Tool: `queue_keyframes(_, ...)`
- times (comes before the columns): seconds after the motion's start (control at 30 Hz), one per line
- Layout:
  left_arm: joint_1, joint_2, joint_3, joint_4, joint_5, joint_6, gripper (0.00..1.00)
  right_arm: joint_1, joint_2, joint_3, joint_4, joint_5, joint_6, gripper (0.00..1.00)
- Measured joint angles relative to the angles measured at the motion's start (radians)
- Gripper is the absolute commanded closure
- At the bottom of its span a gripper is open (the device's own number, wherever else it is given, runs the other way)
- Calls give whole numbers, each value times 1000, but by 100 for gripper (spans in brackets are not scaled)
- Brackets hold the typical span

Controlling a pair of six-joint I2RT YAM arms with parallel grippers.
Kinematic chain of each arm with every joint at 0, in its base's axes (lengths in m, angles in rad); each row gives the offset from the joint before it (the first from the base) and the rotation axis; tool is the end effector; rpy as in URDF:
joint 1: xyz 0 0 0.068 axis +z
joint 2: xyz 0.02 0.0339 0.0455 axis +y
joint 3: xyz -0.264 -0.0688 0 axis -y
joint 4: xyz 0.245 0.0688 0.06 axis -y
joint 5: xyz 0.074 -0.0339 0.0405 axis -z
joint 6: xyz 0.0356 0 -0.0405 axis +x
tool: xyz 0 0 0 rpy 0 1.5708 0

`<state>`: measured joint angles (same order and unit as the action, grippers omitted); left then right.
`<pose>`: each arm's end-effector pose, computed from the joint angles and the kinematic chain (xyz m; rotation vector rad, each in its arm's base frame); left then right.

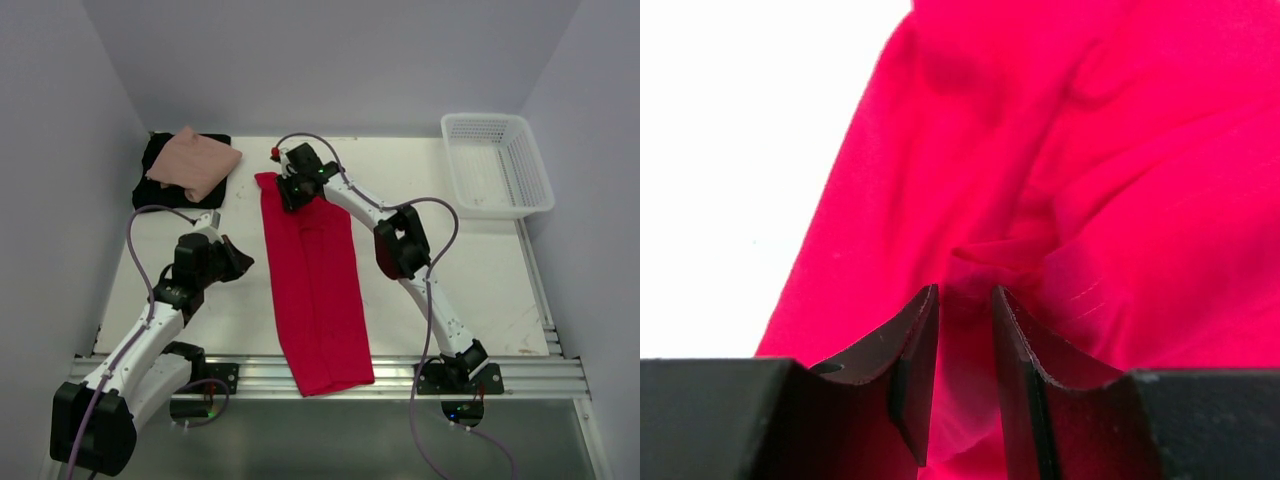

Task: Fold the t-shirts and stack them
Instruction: Fold the tshirt

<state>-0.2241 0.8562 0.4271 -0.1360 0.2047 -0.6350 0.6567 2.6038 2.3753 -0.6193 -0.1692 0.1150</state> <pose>0.1804 -0.0485 0.2072 -0.3281 2.1855 -0.7114 0.4487 0.3534 0.1699 -0.7396 2.3664 0.5473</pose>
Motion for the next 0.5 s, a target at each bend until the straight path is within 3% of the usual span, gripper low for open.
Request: queue_keyframes(0.5, 0, 16, -14, 5, 0, 0, 100, 18, 2, 17, -2, 26, -2, 74)
